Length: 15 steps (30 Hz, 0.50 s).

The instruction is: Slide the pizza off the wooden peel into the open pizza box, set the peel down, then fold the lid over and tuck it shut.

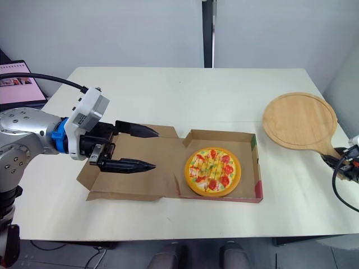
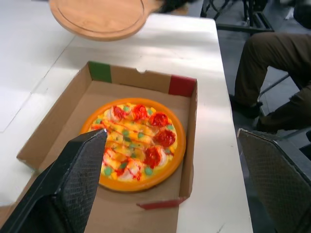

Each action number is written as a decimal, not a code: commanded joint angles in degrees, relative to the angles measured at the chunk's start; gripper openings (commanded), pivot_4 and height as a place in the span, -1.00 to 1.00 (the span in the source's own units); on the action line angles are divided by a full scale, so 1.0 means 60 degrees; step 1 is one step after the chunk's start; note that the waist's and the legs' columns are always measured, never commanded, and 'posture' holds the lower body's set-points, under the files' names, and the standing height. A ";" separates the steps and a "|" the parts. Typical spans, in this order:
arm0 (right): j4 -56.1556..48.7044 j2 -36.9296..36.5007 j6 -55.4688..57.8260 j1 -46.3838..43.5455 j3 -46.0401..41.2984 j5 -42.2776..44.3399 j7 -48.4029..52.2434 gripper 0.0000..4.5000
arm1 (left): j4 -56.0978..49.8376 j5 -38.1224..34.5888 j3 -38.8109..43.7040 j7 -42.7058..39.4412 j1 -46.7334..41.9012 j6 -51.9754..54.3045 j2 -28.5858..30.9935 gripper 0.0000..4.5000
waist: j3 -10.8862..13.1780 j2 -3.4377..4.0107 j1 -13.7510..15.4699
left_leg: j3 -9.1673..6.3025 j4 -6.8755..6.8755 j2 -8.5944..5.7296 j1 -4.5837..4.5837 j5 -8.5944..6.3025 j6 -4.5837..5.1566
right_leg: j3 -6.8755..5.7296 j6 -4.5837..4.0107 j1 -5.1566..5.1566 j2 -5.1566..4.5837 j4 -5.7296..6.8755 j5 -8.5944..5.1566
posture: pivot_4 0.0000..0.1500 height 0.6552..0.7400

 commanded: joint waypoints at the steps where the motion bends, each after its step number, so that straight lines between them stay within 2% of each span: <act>1: -0.0392 0.0176 0.0217 0.0034 -0.0576 0.0184 -0.0625 -0.29 | -0.0335 -0.0338 0.0046 0.0550 -0.0427 0.0261 -0.0311 1.00 | 0.0000 0.0000 -0.0003 | 0.0002 0.0000 -0.0001 0.0001 0.0000 0.0000 | 0.0002 0.0002 0.0001 0.0000 0.0000 0.0001 | 1.00 1.00; 15: 0.0486 0.0606 0.0744 -0.0033 0.0801 0.0243 -0.1219 -0.29 | -0.0798 -0.0858 -0.0327 0.1613 -0.0827 0.0939 -0.1279 1.00 | -0.0003 0.0005 -0.0019 | 0.0008 -0.0002 -0.0002 0.0005 0.0000 0.0000 | 0.0013 0.0005 0.0000 0.0002 0.0000 0.0003 | 1.00 1.00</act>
